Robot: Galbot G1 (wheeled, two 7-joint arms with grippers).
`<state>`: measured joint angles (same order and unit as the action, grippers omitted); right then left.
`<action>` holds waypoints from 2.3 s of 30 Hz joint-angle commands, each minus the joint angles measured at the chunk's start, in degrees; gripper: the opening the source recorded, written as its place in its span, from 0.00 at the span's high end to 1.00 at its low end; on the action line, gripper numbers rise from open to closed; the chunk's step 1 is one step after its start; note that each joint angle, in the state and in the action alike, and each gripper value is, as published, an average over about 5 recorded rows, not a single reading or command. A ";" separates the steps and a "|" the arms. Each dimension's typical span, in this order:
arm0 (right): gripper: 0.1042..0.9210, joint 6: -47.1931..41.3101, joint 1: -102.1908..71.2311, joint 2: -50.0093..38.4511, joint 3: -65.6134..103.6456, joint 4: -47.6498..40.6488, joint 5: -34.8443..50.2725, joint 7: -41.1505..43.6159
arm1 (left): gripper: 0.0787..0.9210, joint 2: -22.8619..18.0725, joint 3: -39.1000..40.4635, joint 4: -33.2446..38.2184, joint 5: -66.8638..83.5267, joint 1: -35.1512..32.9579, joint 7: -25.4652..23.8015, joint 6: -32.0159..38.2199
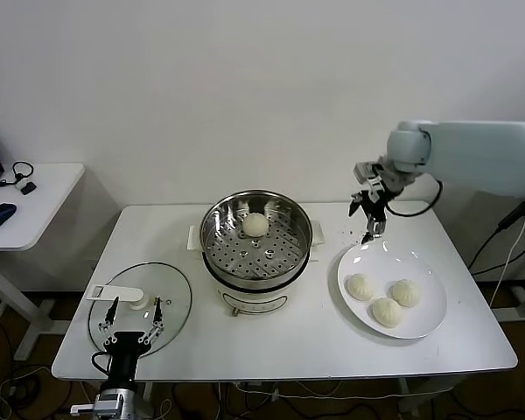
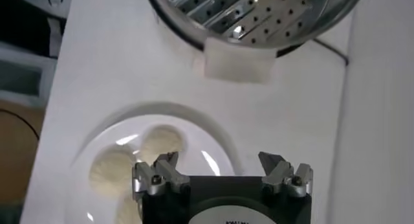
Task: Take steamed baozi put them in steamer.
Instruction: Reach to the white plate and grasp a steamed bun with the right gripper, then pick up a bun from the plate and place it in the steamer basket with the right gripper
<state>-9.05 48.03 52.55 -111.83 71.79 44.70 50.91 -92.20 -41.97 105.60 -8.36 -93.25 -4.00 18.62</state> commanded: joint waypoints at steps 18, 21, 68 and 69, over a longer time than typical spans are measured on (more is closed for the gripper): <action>0.12 -1.94 -18.04 -4.53 8.58 -3.95 -9.47 -1.09 | 0.12 -2.73 -0.70 -1.49 -0.80 0.04 0.16 0.62; 0.12 -1.86 -19.11 -4.05 9.36 -5.01 -9.97 -1.09 | 0.12 -2.70 -0.70 -1.69 -0.79 0.14 0.13 0.66; 0.45 0.29 -9.76 -3.50 7.39 -2.02 -6.79 -0.07 | 0.12 -2.52 -0.88 -1.47 -0.92 0.25 0.11 0.51; 0.45 0.47 -7.01 -3.60 5.86 -0.91 -5.29 0.32 | 0.12 -2.50 -0.83 -1.48 -0.96 0.24 0.10 0.49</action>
<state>-8.95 28.79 49.76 -98.60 65.26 34.68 49.57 -92.20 -42.93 104.12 -9.17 -92.96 -3.85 19.21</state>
